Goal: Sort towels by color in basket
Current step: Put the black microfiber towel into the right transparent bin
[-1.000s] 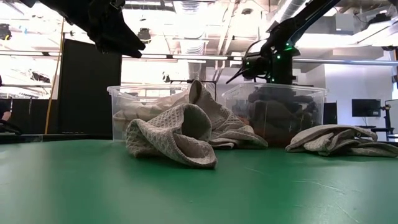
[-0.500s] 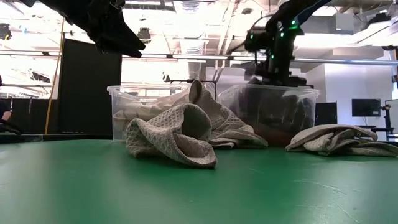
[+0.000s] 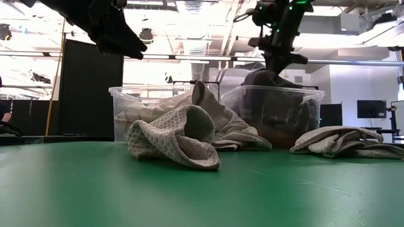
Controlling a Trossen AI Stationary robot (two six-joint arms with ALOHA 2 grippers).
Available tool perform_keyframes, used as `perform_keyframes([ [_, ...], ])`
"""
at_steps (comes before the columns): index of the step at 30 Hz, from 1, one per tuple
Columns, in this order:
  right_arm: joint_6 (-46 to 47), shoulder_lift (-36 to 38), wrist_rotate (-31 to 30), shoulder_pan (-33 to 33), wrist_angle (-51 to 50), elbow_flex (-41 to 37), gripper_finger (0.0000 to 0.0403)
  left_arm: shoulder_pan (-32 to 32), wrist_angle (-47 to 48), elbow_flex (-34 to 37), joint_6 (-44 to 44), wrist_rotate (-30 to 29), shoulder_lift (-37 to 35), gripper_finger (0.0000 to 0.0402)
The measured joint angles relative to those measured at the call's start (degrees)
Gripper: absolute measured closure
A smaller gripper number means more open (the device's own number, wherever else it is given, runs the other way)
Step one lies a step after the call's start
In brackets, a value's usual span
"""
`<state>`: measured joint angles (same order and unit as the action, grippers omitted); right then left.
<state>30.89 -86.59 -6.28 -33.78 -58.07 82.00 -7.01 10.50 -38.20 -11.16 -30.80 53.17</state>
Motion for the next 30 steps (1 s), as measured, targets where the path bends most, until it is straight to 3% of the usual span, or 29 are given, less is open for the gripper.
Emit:
perform_keyframes([
  [12, -9.78, -2.45, -0.03, -0.05, -5.18, 0.68, 0.0329, 0.02, 0.55, 0.00, 0.00, -0.01, 0.00, 0.0155],
  [20, -12.08, -11.71, 0.18, 0.00, -4.10, -2.25, 0.0225, 0.01, 0.39, 0.00, 0.00, 0.00, 0.00, 0.0155],
  [24, -12.94, -16.11, 3.31, -0.07, -4.10, -2.47, 0.0165, 0.02, 0.55, 0.00, 0.48, -0.01, 0.00, 0.0155],
  [30, -13.13, -16.73, 6.43, -1.24, -7.10, -0.59, 0.0132, 0.01, 0.71, 0.00, 0.61, -0.01, 0.00, 0.0155],
])
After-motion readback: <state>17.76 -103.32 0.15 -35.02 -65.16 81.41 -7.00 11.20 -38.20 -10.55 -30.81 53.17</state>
